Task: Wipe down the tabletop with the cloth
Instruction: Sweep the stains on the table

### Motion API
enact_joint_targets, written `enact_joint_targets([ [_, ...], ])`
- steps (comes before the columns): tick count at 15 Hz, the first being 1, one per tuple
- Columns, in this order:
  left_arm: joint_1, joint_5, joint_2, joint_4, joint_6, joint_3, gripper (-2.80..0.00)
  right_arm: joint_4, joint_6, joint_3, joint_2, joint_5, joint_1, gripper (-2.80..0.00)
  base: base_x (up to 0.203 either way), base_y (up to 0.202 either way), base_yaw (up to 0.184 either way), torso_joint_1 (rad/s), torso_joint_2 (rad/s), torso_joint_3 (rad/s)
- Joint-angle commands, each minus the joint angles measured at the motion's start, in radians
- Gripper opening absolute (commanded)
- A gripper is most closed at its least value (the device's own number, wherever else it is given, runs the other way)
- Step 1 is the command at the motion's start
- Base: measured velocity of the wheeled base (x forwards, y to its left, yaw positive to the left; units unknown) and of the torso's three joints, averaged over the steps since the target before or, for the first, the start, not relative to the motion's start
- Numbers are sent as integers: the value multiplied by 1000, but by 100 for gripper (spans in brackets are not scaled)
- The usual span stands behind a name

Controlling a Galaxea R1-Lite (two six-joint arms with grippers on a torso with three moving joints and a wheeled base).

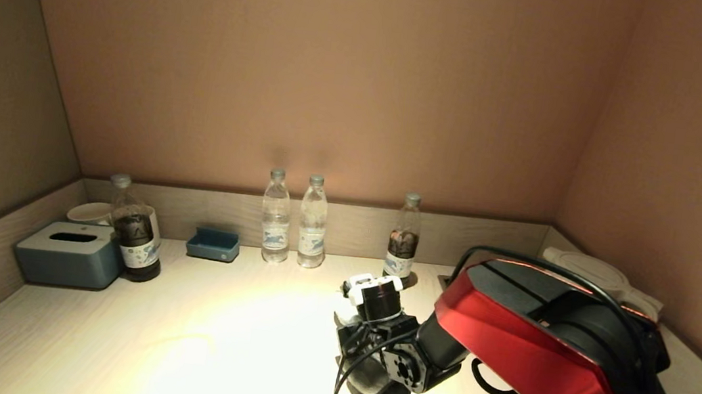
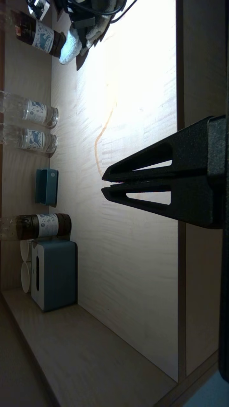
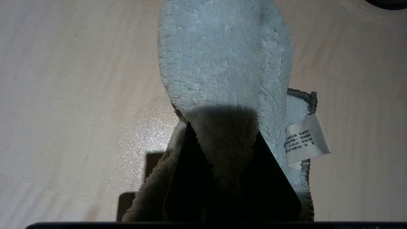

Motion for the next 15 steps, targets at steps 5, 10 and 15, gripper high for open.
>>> enact_joint_targets([
  [5, 0, 0, 0, 0, -2, 0, -280, 2, -42, -101, 57, -3, -101, -280, 0, 0, 0, 0, 0, 0],
  [10, 0, 0, 0, 0, -1, 0, -280, 3, -43, -185, 112, -4, -133, -280, 0, 0, 0, 0, 0, 0],
  [15, 0, 0, 0, 0, -1, 0, -280, 42, -56, -269, 151, -17, -121, -280, 0, 0, 0, 0, 0, 0],
])
